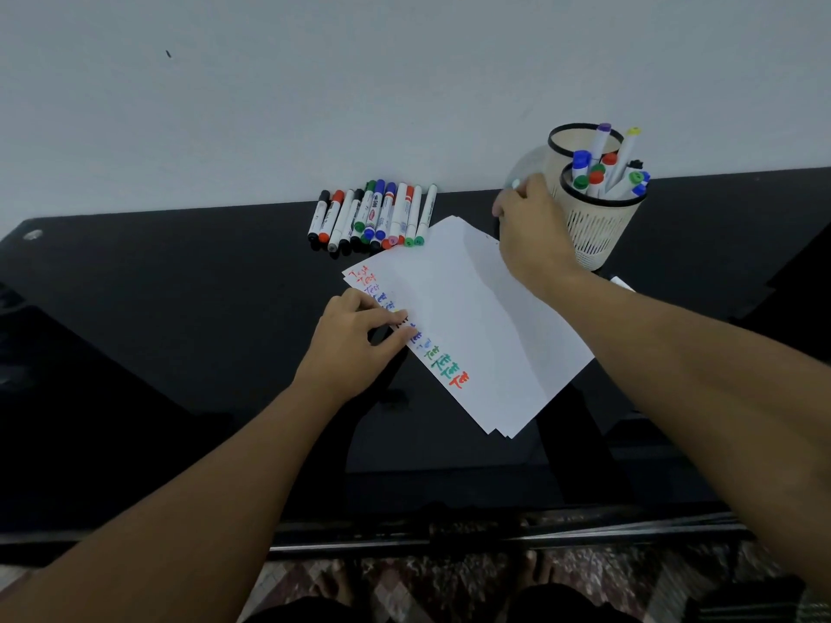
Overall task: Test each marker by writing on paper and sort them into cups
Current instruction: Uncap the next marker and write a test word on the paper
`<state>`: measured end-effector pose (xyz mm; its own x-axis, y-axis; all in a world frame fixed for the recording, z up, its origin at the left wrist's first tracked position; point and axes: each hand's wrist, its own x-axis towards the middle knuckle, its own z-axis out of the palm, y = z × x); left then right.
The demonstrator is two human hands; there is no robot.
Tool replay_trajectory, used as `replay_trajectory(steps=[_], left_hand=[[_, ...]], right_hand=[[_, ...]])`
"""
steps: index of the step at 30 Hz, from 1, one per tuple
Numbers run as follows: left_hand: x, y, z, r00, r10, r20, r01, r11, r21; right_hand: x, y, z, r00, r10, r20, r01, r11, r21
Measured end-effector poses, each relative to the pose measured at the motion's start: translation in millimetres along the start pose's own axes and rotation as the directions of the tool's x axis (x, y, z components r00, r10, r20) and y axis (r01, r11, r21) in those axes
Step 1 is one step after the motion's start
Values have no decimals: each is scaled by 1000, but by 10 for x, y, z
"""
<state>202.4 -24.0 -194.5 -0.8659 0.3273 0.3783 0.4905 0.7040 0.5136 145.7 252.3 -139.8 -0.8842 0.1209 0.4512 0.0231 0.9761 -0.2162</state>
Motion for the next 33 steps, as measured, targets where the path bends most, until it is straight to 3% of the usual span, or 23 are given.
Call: replay_trajectory(steps=[3,6,12,15,18,20,24,28,31,32,33], left_hand=[[2,0,0,1000,-1,1,1,1000,2],[-1,13,-15,1000,-12,15,12,1000,0],[-24,106,-111,995,-97,21,98,991,-86],[-58,139,-143,990,-92,-111,80,992,-102],[-88,113,-130,987,-48,-154,46,999,-14],[-107,111,-115,991,22,-129,-20,1000,18],[-125,120,-91,975,177,-131,-164,981,104],[-137,111,-98,957,235,-172,-203,961,186],[-152,137,-104,961,221,-168,-192,965,177],[-154,149,-104,960,228,-161,-201,965,168],[-154,161,-106,958,241,-155,-217,963,158]], right_hand=[[7,-100,-127,971,-68,-229,109,979,170],[-110,-273,-264,925,-111,-365,226,930,291],[-631,-637,-348,945,26,-327,206,729,653],[-896,-764,-394,975,165,-150,33,558,829],[-1080,-801,-359,980,168,111,-171,400,900],[-1131,-794,-339,960,196,202,-260,340,904],[-1088,-774,-339,865,331,376,-430,106,896],[-1059,-803,-285,839,280,467,-523,176,834],[-1046,-856,-264,790,234,567,-584,2,812],[-1044,-878,-262,781,216,585,-596,-22,803],[-1045,-900,-256,786,204,583,-599,23,800]])
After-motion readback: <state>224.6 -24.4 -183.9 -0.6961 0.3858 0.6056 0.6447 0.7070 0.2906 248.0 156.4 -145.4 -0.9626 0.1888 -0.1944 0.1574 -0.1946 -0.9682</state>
